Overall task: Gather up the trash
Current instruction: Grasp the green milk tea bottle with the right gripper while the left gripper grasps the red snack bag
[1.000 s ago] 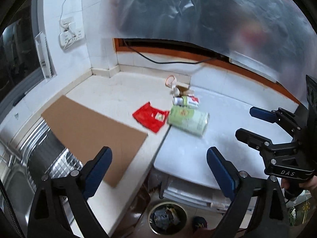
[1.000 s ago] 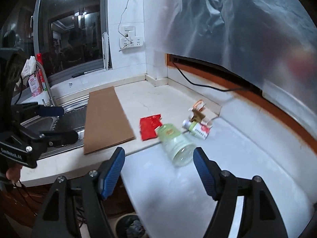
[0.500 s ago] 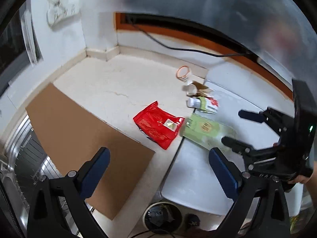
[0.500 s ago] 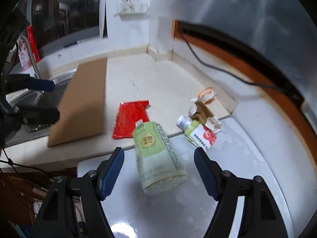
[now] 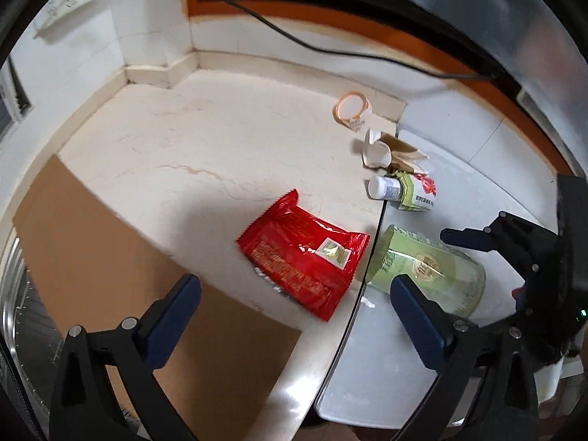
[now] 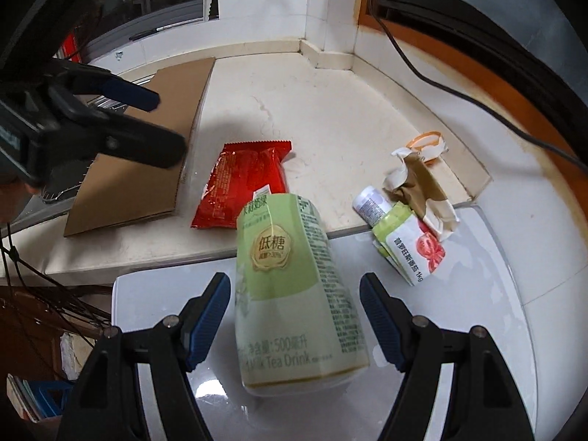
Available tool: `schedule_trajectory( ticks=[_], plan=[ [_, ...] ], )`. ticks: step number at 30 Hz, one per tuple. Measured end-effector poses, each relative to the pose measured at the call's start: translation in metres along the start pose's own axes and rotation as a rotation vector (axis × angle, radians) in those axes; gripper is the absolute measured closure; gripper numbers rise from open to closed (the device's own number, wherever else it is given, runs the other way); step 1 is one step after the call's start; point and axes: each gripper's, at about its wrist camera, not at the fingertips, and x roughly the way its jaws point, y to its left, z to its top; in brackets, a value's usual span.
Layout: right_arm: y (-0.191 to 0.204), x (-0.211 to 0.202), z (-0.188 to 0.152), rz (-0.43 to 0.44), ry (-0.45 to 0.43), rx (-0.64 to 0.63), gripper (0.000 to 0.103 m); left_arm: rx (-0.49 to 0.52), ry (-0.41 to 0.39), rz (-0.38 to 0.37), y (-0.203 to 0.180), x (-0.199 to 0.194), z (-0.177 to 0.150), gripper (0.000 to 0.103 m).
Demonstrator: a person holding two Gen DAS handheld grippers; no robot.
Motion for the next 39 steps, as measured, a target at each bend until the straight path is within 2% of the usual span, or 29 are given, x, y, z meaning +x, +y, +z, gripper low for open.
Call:
schedule_trajectory(
  ticks=[1,6,16,22,32,39],
  plan=[
    [-0.001,0.001,0.000,0.007,0.002,0.004,0.036,-0.005,0.006,0.003,-0.001,0.004,0.002,0.001],
    [-0.007,0.000,-0.002,0.016,-0.007,0.017,0.039,-0.068,0.038,0.008,-0.002,0.026,0.015,0.001],
    [-0.029,-0.019,-0.003,0.054,-0.070,0.099,0.040,-0.328,0.112,0.052,0.014,0.061,0.037,0.001],
    [-0.040,-0.022,-0.003,0.073,-0.077,0.123,0.039,-0.421,0.153,0.077,0.019,0.079,0.042,0.001],
    [-0.063,-0.021,-0.010,0.121,-0.082,0.214,0.039,-0.472,0.232,0.100,0.014,0.105,0.038,0.001],
    [-0.078,-0.018,-0.018,0.136,-0.083,0.284,0.039,-0.471,0.236,0.152,0.001,0.112,0.042,0.005]
  ],
)
